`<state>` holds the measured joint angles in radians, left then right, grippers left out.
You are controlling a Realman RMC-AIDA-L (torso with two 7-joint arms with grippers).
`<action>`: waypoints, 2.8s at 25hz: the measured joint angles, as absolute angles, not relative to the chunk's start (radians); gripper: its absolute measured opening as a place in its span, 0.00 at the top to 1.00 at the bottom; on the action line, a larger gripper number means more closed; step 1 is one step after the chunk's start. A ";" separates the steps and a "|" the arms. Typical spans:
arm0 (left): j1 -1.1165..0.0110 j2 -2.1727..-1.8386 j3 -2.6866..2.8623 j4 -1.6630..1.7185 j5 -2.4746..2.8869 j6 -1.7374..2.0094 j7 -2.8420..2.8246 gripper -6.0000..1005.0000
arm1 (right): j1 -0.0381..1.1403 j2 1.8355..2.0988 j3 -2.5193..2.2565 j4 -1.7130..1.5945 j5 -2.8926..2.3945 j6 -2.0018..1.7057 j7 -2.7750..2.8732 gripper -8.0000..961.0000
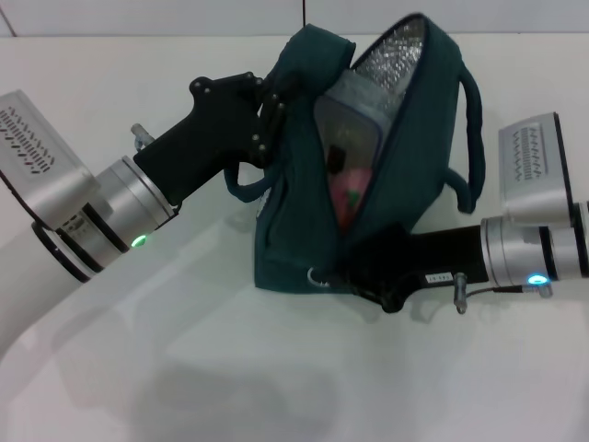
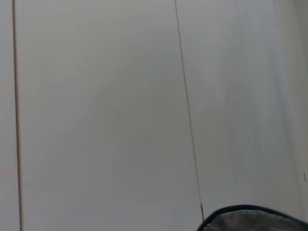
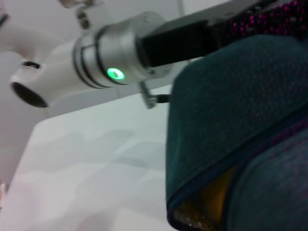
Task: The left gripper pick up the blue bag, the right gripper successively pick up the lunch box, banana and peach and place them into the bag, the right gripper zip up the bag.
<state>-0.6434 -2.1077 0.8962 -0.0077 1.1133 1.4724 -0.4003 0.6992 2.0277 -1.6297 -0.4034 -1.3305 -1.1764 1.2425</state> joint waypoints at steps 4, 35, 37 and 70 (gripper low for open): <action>-0.645 -2.108 0.896 -0.008 1.112 1.472 -0.400 0.94 | 0.694 2.028 -1.663 -0.421 -1.304 -1.159 1.231 0.95; -0.472 -2.096 0.867 0.052 0.908 1.605 -0.641 0.35 | 0.511 2.019 -1.595 -0.671 -1.278 -1.243 1.097 0.97; -0.424 -2.096 0.870 0.055 0.901 1.620 -0.631 0.36 | 0.511 2.018 -1.576 -0.670 -1.278 -1.263 1.079 0.97; -0.420 -2.107 1.078 -0.093 1.085 1.517 -0.368 0.36 | 0.565 2.026 -1.464 -0.584 -1.066 -1.300 0.937 0.97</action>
